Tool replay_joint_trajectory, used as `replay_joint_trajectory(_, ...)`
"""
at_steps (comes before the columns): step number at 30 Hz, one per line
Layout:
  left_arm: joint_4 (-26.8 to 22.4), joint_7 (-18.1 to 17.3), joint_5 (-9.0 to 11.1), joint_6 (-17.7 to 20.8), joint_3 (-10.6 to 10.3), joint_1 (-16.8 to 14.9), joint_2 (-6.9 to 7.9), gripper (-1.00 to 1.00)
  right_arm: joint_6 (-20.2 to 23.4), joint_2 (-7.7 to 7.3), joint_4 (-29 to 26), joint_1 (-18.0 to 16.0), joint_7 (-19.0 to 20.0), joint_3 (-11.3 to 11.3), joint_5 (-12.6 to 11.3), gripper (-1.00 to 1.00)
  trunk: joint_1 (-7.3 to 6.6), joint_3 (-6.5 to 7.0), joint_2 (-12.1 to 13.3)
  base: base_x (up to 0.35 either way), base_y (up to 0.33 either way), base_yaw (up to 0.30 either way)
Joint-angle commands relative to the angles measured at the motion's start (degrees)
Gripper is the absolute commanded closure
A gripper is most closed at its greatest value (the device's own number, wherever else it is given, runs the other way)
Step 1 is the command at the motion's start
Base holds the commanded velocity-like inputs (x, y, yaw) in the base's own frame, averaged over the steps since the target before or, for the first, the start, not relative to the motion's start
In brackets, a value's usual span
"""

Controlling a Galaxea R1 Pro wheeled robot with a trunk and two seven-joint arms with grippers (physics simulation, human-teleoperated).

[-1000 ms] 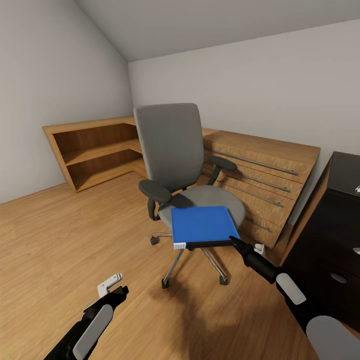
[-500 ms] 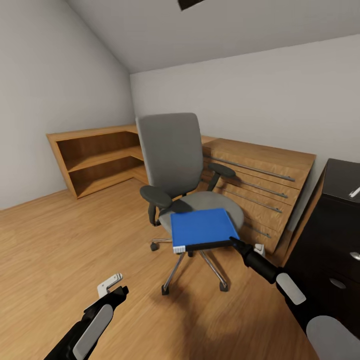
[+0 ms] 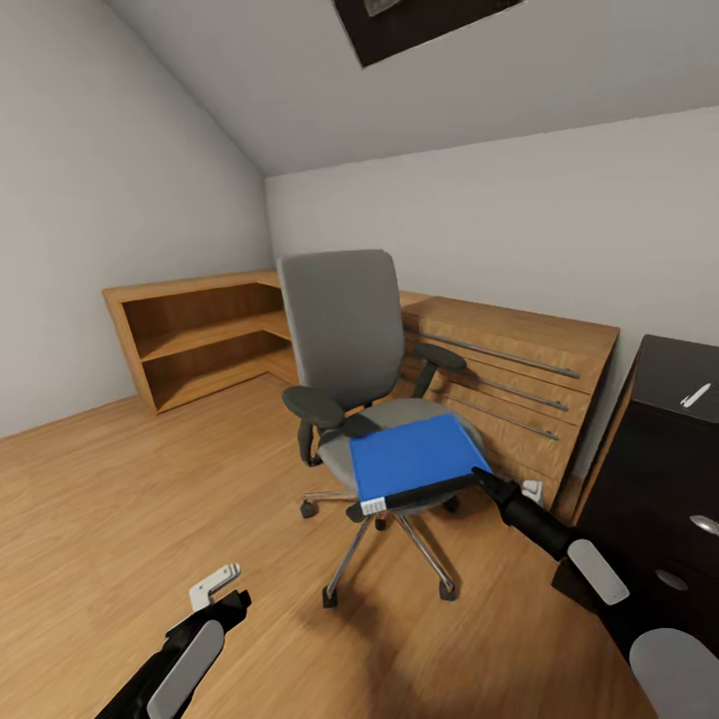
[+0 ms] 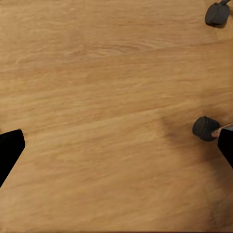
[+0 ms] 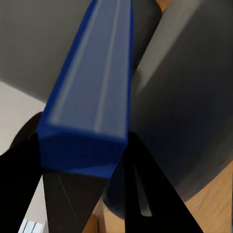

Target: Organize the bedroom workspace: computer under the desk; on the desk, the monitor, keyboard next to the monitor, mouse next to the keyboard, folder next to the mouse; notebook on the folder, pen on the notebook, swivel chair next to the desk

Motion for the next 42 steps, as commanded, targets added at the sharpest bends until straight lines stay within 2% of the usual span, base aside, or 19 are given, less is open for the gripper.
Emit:
replay_joint_trajectory(1,0.4,0.4,0.3,0.1,-0.2,0.0,0.06,-1.00,0.3,-0.14,0.0,0.0,0.0,0.2,-0.6,1.00,-0.22,0.13,0.4,-0.169,0.000,0.000)
replay_joint_trajectory(11,8.0,0.2,0.2,0.0,-0.1,0.0,0.08,-1.00,0.7,-0.34,0.1,0.0,0.0,0.2,-0.7,1.00,-2.42,1.93,4.4,-0.300,0.000,0.000)
replay_joint_trajectory(15,11.7,0.0,0.1,-0.2,-0.2,0.0,0.05,-1.00,0.8,-0.77,0.2,0.0,0.1,0.2,-0.7,1.00,-3.30,2.64,6.0,-0.322,0.000,0.000)
replay_joint_trajectory(19,14.4,-1.4,0.0,-2.1,-0.2,0.0,0.03,-1.00,0.6,-1.48,0.2,0.0,1.0,0.2,-0.7,1.00,-4.18,3.36,7.6,-0.133,0.000,0.000)
replay_joint_trajectory(20,16.6,-3.8,-0.1,-3.7,-1.2,0.0,-0.01,-1.00,0.5,-1.68,0.3,0.0,1.3,0.2,-0.7,1.00,-4.40,3.54,8.0,-0.033,0.000,0.000)
replay_joint_trajectory(23,18.8,-6.2,-0.2,-5.3,-3.9,0.0,-0.03,-1.00,0.4,-1.77,0.3,0.0,1.5,0.2,-0.7,1.00,-5.06,4.08,9.2,-0.016,0.000,0.000)
replay_joint_trajectory(28,19.9,-7.4,-0.1,-6.5,-5.9,0.0,-0.04,-1.00,0.7,-1.78,0.2,0.0,1.7,0.2,-0.8,1.00,-6.15,4.98,11.2,-0.004,0.000,0.000)
replay_joint_trajectory(35,20.1,-7.6,-0.2,-6.9,-6.0,0.0,-0.02,-1.00,0.9,-1.82,-0.3,0.0,1.7,0.2,-0.7,1.00,-7.69,6.23,14.0,0.000,0.000,0.000)
replay_joint_trajectory(37,21.1,-7.6,-0.1,-8.5,-6.1,0.0,-0.58,-1.00,0.9,-1.77,-0.5,0.0,1.8,0.3,-0.8,1.00,-8.13,6.60,14.8,-0.104,0.000,-0.004)
replay_joint_trajectory(42,22.9,-7.6,-0.3,-9.0,-6.2,0.0,-1.34,-1.00,0.8,-1.65,-0.5,0.1,1.7,0.3,-0.6,1.00,-9.23,7.72,16.8,-0.221,0.000,-0.127)
